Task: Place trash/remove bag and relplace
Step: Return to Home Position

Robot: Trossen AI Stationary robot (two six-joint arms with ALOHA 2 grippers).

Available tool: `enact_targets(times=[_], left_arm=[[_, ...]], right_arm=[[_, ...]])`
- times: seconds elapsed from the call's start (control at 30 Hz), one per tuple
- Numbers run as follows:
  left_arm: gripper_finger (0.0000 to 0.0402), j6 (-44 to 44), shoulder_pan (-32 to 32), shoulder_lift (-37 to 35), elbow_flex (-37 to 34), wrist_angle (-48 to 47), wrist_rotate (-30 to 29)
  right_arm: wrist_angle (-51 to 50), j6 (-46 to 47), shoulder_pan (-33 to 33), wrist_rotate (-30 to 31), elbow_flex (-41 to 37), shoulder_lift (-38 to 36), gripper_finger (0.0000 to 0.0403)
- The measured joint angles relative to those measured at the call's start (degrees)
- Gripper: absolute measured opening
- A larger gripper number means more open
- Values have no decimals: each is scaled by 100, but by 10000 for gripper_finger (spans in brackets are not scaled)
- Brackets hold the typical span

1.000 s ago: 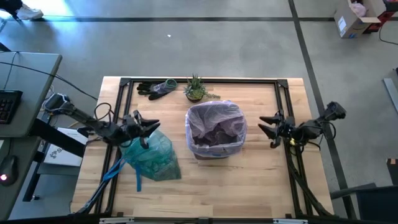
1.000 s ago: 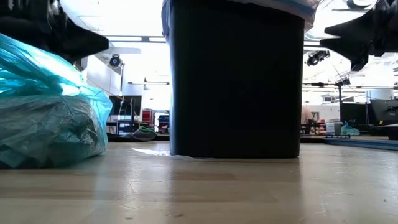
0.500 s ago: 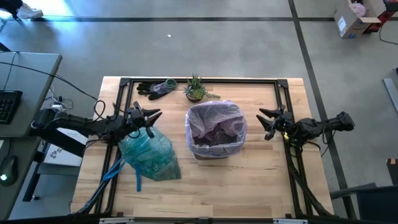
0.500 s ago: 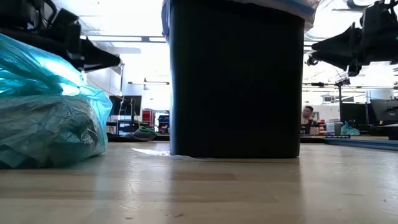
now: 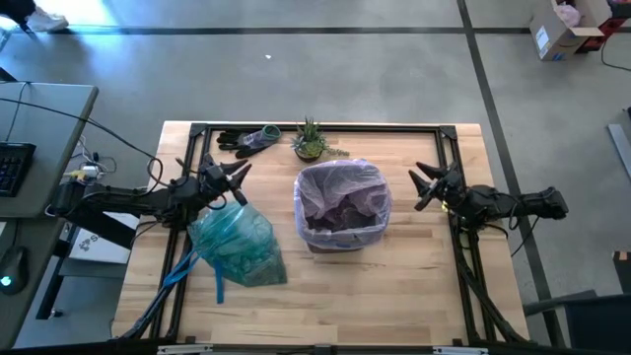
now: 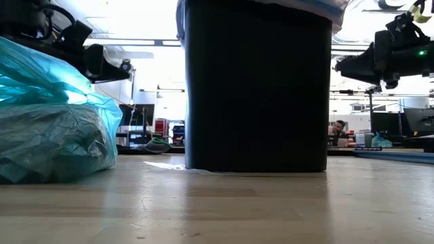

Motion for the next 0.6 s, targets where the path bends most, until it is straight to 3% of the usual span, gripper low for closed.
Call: enact_targets(times=[0.6], left_arm=[[65,-350,-4,7,1,-1547,26]], right_arm=[[-179,258,2,-24,-2,2,165]])
